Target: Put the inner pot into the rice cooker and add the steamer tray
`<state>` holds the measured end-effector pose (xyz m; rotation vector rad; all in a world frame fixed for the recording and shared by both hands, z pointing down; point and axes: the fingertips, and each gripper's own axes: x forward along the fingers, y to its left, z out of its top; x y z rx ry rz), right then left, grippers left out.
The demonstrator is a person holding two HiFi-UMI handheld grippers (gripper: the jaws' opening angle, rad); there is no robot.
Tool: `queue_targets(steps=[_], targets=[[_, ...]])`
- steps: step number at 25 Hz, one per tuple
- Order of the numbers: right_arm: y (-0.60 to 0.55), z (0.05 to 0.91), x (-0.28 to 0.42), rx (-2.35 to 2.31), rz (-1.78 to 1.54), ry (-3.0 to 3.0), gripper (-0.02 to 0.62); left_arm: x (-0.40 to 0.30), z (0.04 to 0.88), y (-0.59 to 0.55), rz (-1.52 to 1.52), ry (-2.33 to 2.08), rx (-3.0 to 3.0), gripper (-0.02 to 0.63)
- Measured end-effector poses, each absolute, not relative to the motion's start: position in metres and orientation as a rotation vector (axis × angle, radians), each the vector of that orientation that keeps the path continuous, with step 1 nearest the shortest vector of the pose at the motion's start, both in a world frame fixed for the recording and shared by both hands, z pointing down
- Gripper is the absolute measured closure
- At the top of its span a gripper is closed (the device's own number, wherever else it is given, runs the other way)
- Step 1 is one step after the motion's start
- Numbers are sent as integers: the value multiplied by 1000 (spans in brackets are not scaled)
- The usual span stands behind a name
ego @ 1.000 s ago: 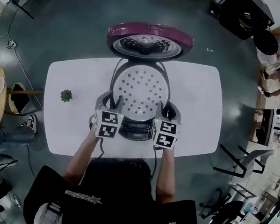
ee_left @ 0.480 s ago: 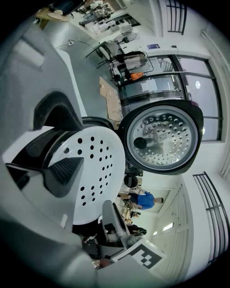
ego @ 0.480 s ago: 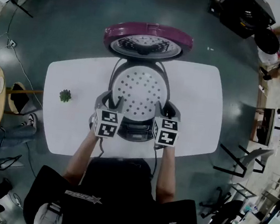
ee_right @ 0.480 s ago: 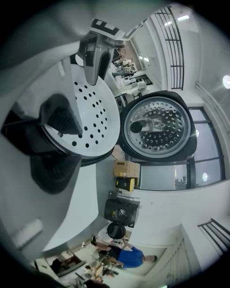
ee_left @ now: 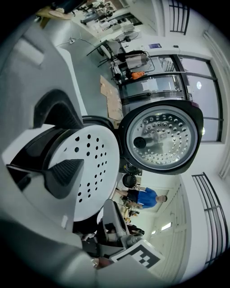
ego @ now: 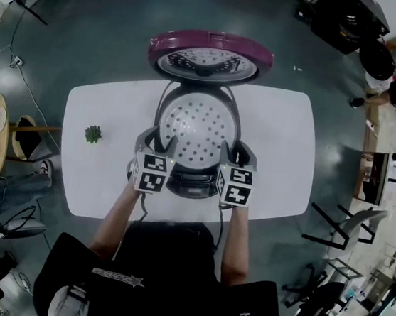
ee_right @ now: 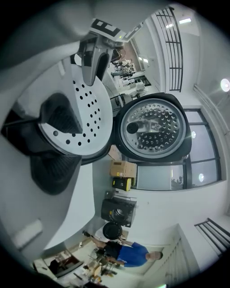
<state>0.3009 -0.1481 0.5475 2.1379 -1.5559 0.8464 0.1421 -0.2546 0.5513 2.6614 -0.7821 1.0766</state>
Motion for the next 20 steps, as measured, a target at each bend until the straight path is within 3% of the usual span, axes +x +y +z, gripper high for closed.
queue_targets(steps=[20], targets=[[-118,473,280,2287,629,-1579,442,120,486,-236,908,-825,2820,377]])
